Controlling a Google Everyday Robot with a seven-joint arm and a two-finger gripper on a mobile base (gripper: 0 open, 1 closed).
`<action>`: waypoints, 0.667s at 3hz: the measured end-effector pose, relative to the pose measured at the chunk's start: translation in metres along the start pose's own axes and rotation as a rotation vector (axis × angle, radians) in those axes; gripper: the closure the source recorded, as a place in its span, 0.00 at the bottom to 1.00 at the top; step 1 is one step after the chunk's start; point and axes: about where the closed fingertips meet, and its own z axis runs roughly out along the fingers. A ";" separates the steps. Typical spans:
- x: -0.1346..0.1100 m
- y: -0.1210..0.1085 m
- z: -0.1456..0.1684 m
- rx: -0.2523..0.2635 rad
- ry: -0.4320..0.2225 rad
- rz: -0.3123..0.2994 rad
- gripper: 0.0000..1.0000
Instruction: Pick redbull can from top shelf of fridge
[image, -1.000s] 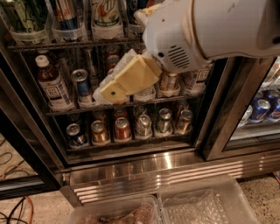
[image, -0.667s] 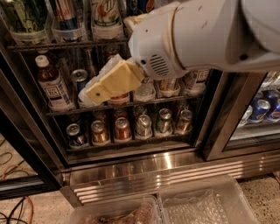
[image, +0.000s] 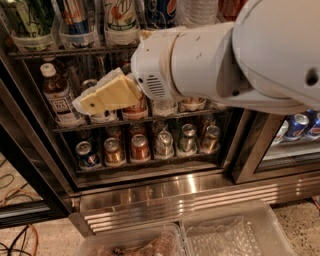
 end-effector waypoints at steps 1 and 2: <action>-0.006 -0.002 0.013 0.052 -0.023 0.016 0.00; -0.027 0.002 0.042 0.076 -0.079 0.018 0.00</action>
Offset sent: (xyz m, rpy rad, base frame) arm 0.0333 0.0399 -0.0006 0.0881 -0.0453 -0.0900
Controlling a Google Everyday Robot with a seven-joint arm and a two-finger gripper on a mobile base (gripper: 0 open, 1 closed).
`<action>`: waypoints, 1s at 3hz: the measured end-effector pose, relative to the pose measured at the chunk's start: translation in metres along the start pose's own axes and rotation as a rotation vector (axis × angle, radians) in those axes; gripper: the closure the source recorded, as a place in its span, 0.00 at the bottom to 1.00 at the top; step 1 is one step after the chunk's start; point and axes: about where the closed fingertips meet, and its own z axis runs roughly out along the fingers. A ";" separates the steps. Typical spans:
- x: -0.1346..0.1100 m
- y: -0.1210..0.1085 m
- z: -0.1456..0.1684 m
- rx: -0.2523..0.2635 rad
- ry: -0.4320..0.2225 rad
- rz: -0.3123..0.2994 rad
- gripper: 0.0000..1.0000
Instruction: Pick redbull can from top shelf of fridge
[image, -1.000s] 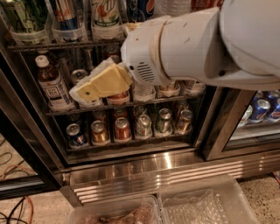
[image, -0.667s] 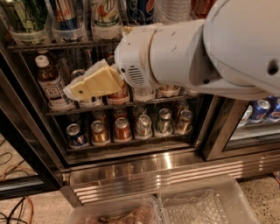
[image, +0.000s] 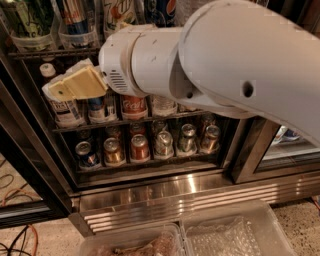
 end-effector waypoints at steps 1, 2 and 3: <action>0.000 0.000 0.000 0.000 0.000 0.000 0.00; 0.000 0.001 0.015 -0.010 -0.030 0.042 0.00; -0.006 0.004 0.030 -0.030 -0.073 0.069 0.00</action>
Offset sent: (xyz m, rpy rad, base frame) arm 0.0238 0.0217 -0.0228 0.1216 0.0652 0.0117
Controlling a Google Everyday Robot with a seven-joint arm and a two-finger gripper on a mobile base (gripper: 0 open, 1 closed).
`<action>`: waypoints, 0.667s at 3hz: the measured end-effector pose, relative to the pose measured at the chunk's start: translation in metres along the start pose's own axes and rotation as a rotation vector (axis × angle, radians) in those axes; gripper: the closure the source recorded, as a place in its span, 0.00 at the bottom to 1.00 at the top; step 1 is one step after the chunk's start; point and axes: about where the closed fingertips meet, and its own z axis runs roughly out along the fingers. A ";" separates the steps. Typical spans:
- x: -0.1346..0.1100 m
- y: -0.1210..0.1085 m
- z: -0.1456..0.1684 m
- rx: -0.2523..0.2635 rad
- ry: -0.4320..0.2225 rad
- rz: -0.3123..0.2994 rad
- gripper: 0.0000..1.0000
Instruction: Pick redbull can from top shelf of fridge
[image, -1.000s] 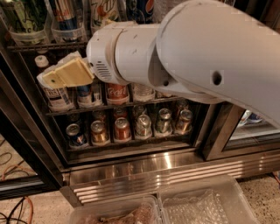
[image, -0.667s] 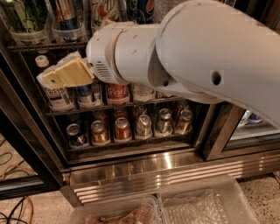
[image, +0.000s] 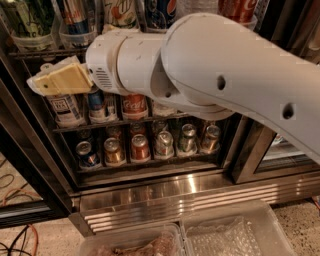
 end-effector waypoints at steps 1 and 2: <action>-0.005 0.006 0.015 -0.022 -0.042 0.023 0.00; -0.015 0.013 0.027 -0.062 -0.093 0.037 0.00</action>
Offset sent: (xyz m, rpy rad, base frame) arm 0.0047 0.0430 0.0016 0.1656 -0.0061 0.1257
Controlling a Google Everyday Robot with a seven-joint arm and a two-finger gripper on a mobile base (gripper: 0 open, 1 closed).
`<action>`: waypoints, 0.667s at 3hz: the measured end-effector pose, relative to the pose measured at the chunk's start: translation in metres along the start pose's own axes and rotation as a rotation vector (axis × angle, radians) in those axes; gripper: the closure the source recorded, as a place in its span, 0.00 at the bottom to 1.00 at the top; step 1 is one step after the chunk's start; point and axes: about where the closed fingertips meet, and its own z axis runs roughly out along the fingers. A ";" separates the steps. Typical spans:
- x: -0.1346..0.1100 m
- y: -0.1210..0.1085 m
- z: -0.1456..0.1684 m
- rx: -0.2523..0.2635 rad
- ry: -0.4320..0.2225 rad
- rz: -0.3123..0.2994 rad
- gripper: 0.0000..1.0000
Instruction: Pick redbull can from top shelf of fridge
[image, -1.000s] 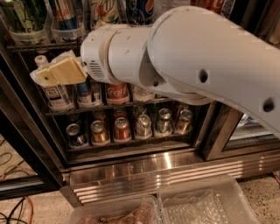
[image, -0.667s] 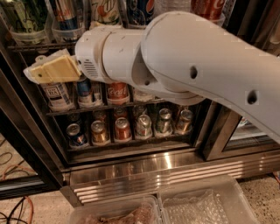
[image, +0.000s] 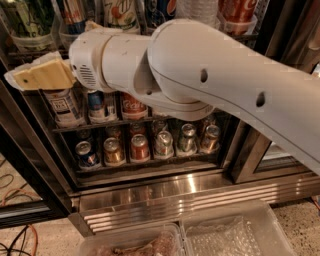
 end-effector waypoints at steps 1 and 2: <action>-0.006 0.004 0.007 -0.020 -0.020 -0.019 0.00; -0.005 0.001 0.007 0.006 0.001 -0.060 0.00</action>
Offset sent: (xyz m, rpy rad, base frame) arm 0.0149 -0.0022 0.0033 -0.0808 -0.0772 -0.0479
